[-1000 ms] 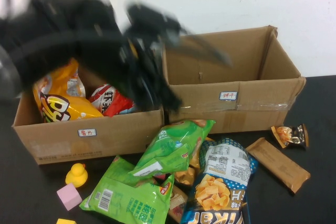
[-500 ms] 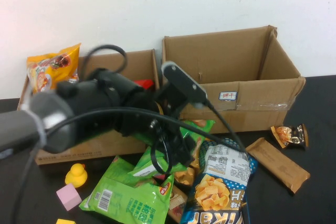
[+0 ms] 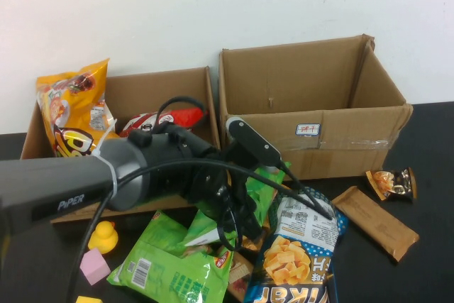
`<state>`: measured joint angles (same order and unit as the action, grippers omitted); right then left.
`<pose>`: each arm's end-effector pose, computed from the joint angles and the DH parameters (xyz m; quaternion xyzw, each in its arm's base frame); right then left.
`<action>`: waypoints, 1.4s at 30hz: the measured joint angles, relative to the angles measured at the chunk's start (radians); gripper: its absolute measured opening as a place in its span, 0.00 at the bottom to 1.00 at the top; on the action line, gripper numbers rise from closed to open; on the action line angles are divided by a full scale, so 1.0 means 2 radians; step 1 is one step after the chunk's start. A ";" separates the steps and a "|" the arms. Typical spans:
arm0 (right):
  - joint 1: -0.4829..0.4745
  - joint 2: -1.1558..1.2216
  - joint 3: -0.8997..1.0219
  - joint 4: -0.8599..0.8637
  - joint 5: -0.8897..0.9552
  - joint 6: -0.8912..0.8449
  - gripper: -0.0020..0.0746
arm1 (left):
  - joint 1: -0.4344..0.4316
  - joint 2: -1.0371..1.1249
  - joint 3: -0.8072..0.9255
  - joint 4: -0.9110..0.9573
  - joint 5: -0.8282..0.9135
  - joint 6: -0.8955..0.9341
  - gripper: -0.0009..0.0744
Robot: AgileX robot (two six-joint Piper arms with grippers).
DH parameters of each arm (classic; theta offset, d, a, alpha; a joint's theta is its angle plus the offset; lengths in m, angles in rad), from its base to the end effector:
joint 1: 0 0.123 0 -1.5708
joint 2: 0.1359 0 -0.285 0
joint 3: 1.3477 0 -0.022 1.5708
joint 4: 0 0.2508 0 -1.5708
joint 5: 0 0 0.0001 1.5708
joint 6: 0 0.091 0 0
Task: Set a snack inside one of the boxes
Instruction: Pick up the potato chip, then place the potato chip in the potato chip box
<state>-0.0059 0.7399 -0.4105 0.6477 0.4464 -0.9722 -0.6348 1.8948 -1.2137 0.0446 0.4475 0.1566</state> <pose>0.1385 0.0229 0.2529 -0.2204 0.8525 0.0277 0.4732 0.3171 -0.2314 0.1777 0.3875 0.8839 -0.0478 0.2576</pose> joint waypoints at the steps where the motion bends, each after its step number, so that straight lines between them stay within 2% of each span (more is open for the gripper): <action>1: 0.000 0.000 0.000 0.000 0.000 0.000 0.03 | 0.000 0.000 0.000 -0.001 0.003 -0.005 0.30; 3: 0.000 0.000 0.000 0.001 0.001 0.000 0.03 | 0.000 -0.006 0.000 -0.006 0.010 -0.015 0.15; 6: 0.000 0.000 0.000 0.002 0.001 0.000 0.03 | 0.000 -0.027 -0.005 -0.014 0.016 -0.023 0.06; 17: 0.000 0.000 0.000 0.008 0.000 0.000 0.03 | 0.000 -0.150 -0.057 -0.092 0.068 -0.009 0.01; 22: 0.000 0.000 0.000 0.009 0.000 0.000 0.03 | 0.000 -0.194 -0.078 -0.067 0.074 -0.001 0.01; 24: 0.000 0.000 0.000 0.009 -0.001 0.000 0.03 | 0.000 -0.205 -0.087 -0.034 0.073 -0.003 0.01; 28: 0.000 0.000 0.000 0.011 -0.001 0.000 0.03 | 0.000 -0.210 -0.102 0.087 0.066 -0.065 0.01; 37: 0.000 0.000 0.000 0.015 -0.002 0.000 0.03 | 0.000 -0.183 -0.103 0.480 0.060 -0.415 0.01; 42: 0.000 0.000 0.000 0.017 -0.003 0.000 0.03 | 0.002 -0.120 -0.103 0.578 0.082 -0.519 0.01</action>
<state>-0.0059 0.7399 -0.4105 0.6817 0.4404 -0.9722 -0.6305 1.6557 -1.4195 1.2004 0.6122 -0.8813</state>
